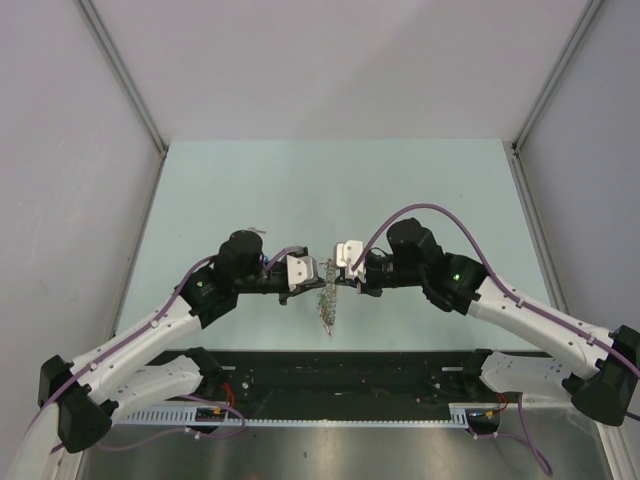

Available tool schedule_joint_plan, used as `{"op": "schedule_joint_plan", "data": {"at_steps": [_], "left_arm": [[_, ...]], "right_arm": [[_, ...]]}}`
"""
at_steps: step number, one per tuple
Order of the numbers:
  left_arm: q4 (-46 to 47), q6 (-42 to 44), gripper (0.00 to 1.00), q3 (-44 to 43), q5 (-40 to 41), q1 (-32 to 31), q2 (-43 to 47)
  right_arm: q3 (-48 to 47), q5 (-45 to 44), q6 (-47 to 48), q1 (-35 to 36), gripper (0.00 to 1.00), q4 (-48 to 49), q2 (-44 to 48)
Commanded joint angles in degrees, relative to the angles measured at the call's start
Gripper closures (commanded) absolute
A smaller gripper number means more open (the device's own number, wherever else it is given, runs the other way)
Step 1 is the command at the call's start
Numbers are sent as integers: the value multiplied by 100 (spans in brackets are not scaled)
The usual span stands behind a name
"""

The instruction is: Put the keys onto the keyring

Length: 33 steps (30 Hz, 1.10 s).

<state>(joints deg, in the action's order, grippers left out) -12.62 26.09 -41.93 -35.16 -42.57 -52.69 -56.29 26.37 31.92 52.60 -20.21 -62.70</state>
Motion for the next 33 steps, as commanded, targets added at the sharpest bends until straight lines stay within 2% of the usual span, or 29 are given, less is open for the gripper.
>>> {"op": "schedule_joint_plan", "data": {"at_steps": [1, 33], "left_arm": [[216, 178, 100, -34, -158, 20, 171], [199, 169, 100, -34, -176, 20, 136]], "right_arm": [[-242, -9, 7, 40, 100, 157, -41], [-242, -203, -2, 75, 100, 157, 12]]}}
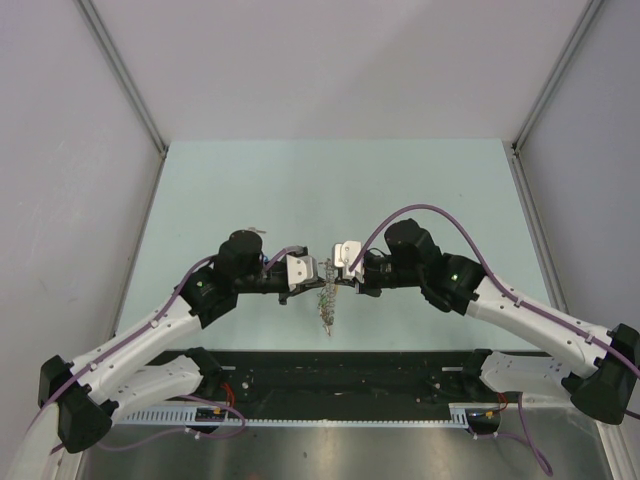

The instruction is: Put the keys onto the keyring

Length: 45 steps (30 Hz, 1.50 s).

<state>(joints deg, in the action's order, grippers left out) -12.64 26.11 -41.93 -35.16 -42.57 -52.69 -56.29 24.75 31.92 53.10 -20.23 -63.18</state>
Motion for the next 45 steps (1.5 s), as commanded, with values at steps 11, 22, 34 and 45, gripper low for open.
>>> {"op": "schedule_joint_plan", "data": {"at_steps": [11, 22, 34, 45], "left_arm": [[183, 184, 100, -43, -307, 20, 110], [139, 202, 100, -61, -466, 20, 83], [201, 175, 99, -8, -351, 20, 162], [183, 202, 100, -17, -360, 20, 127]], "right_arm": [[-251, 21, -54, 42, 100, 230, -36], [-251, 65, -81, 95, 100, 291, -54], [-242, -120, -90, 95, 100, -16, 156], [-242, -155, -90, 95, 100, -69, 209]]}}
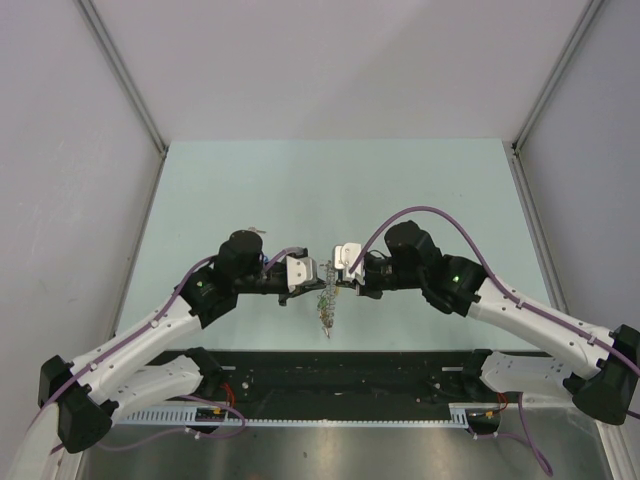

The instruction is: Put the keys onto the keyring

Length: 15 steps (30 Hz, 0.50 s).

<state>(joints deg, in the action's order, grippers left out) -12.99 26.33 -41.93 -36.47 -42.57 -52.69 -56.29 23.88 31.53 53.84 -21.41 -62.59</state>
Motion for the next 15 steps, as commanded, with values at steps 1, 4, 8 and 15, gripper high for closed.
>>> {"op": "schedule_joint_plan", "data": {"at_steps": [1, 4, 8, 15], "left_arm": [[218, 180, 100, -17, -238, 20, 127], [192, 189, 100, -25, -282, 20, 127], [192, 197, 100, -25, -300, 20, 145], [192, 197, 99, -25, -361, 20, 136]], "right_arm": [[-242, -50, -50, 21, 100, 58, 133], [-242, -41, -68, 21, 100, 84, 89], [-242, 29, -77, 21, 100, 128, 62], [-242, 47, -85, 30, 100, 198, 1]]}}
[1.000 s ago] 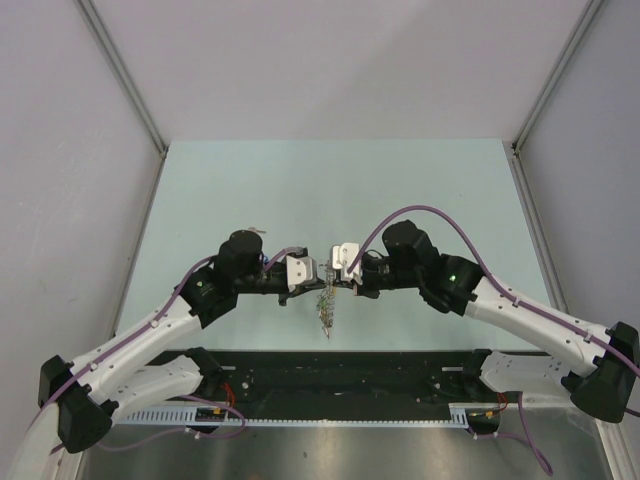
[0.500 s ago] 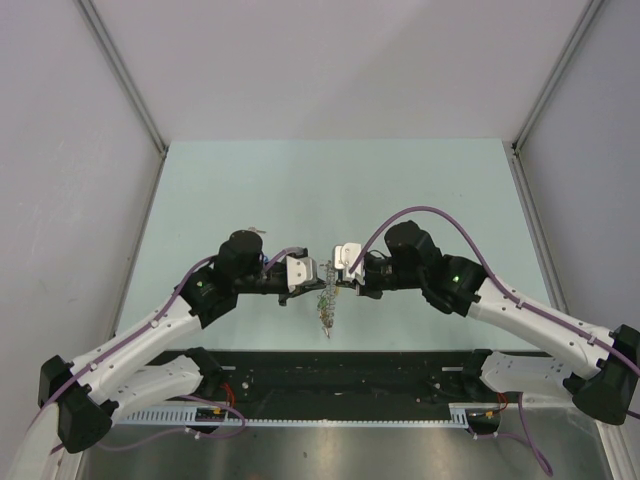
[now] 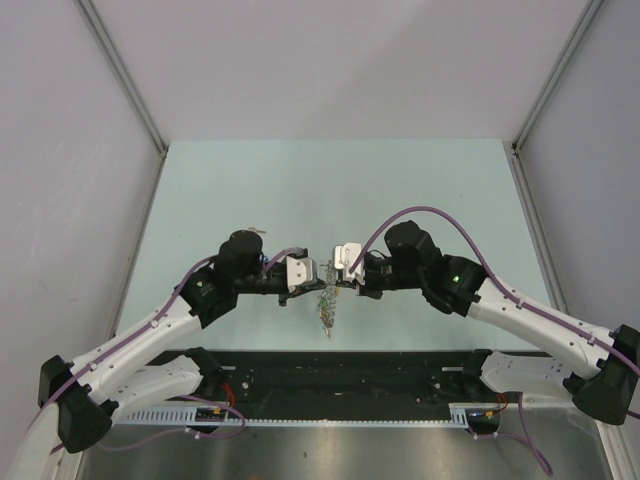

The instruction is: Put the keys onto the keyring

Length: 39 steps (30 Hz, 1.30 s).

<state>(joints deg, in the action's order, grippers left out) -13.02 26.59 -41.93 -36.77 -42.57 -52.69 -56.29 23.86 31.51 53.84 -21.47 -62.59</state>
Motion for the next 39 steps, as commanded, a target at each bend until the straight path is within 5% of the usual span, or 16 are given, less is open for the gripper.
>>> {"op": "schedule_joint_plan", "data": {"at_steps": [1, 39], "left_arm": [[185, 180, 100, -25, -330, 20, 145], [168, 329, 100, 27, -348, 20, 189]], "right_arm": [[-242, 66, -75, 30, 100, 205, 18], [-251, 40, -48, 56, 100, -15, 133]]}}
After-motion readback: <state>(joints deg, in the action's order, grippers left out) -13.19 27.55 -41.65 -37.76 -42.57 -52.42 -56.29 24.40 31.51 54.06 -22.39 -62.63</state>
